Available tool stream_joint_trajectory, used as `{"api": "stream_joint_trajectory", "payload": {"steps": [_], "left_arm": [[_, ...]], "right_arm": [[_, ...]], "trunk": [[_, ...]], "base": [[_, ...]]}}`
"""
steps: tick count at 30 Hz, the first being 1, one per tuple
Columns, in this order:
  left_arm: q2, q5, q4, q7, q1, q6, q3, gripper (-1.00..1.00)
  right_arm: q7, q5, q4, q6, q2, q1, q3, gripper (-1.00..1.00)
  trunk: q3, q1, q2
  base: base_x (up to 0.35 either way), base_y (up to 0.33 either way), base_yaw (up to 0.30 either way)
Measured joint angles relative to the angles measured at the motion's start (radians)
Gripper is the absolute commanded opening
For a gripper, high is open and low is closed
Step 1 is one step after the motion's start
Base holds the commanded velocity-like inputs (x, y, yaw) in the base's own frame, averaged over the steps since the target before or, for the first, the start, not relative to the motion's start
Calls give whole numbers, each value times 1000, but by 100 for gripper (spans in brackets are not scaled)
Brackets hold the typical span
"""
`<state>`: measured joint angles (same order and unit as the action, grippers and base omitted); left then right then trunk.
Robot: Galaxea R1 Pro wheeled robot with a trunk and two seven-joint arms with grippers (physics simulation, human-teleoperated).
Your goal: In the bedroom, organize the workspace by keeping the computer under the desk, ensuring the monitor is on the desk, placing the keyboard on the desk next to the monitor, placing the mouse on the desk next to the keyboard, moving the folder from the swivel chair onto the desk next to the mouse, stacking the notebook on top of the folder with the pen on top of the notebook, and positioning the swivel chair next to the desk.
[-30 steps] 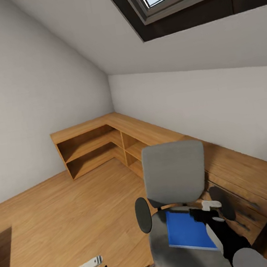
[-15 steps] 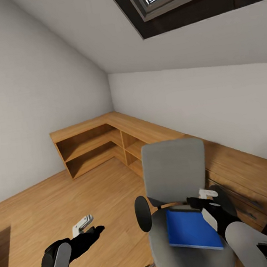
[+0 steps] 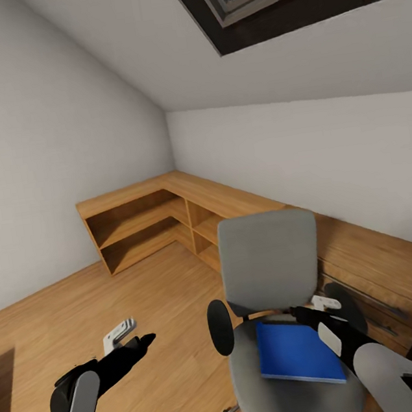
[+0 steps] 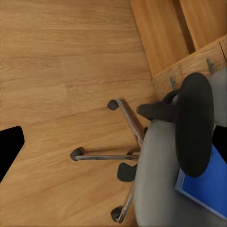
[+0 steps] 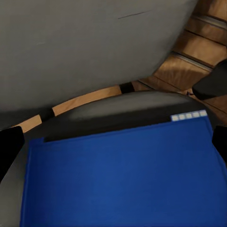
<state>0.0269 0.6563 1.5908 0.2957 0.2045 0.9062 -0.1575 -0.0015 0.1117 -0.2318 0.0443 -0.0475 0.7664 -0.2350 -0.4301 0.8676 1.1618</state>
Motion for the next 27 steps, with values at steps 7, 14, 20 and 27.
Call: {"api": "stream_joint_trajectory", "payload": {"steps": [7,14,20,27], "left_arm": [[0,0,26,1,-37,-1,17,100],[0,0,24,1,-39,0,22,100],[0,0,23,2,-40,0,22,100],[1,0,23,3,-40,0,23,100]], "right_arm": [[15,8,-2,0,-9,0,0,100],[16,8,2,0,-7,0,1,100],[18,7,6,-1,-2,0,3,100],[17,7,6,0,0,0,3,100]], "trunk": [[-22,27,49],[-44,54,98],[-63,77,140],[-85,104,189]], "base": [[0,0,0],[0,0,0],[0,0,0],[0,0,0]]}}
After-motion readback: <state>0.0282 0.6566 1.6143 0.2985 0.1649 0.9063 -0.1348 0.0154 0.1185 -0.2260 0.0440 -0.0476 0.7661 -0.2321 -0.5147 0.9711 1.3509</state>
